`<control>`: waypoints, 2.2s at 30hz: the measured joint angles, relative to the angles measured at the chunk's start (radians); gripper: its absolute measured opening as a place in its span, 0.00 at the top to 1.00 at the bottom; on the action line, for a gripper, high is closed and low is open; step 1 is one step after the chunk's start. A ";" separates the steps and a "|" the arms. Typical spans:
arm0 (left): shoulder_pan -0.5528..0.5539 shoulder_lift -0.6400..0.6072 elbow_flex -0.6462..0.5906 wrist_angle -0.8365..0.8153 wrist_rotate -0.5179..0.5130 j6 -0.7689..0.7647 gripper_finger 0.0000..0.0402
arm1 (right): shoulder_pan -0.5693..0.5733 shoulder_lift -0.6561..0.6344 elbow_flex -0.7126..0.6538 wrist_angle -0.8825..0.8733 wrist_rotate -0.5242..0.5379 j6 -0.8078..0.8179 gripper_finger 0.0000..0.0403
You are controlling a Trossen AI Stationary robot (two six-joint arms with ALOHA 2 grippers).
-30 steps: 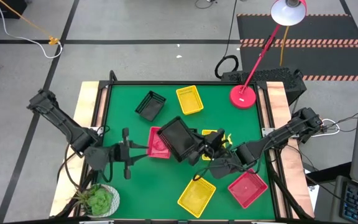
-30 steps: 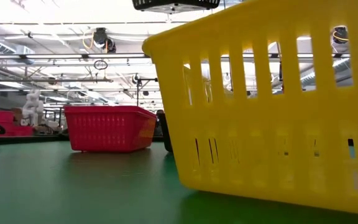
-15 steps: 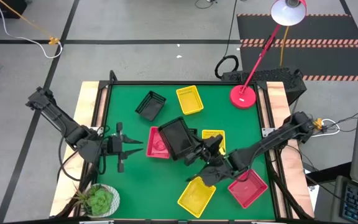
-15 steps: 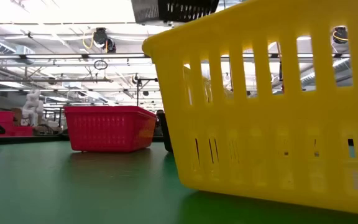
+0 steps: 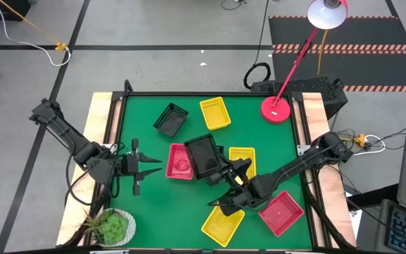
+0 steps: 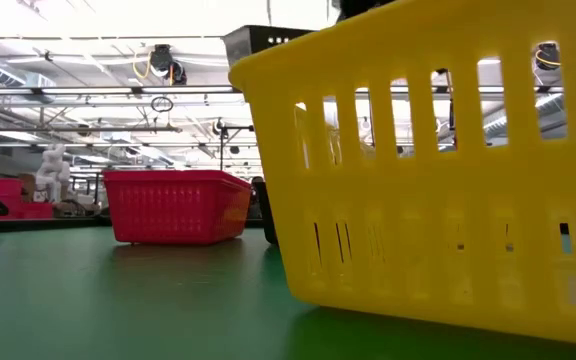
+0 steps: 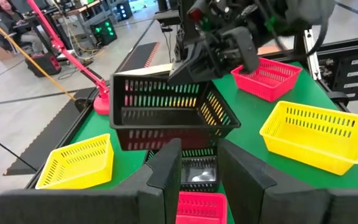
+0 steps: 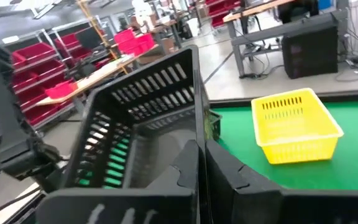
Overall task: Stack baskets by color
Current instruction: Stack the bottom black bin on top of the middle black bin
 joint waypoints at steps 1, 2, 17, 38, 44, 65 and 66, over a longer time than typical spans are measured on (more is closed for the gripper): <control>0.000 0.000 0.000 0.000 0.000 0.000 0.74 | -0.001 0.004 0.000 -0.014 -0.004 0.021 0.99; 0.000 0.000 0.000 0.000 0.000 0.000 0.74 | -0.001 0.009 0.000 -0.024 -0.011 0.039 0.99; 0.000 0.001 0.000 0.011 0.000 0.004 0.74 | -0.001 0.030 -0.029 -0.202 -0.107 0.324 0.99; 0.001 0.001 0.000 0.017 0.000 0.012 0.74 | -0.014 0.030 -0.167 -0.034 -0.192 0.391 0.99; 0.001 0.001 0.000 0.017 0.000 0.012 0.74 | -0.015 0.030 -0.167 -0.032 -0.201 0.393 0.99; 0.001 0.001 0.001 0.017 0.000 0.010 0.74 | -0.008 0.030 -0.293 0.221 -0.182 0.311 0.99; 0.001 0.001 0.001 0.017 0.000 0.010 0.74 | -0.008 0.030 -0.293 0.221 -0.182 0.311 0.98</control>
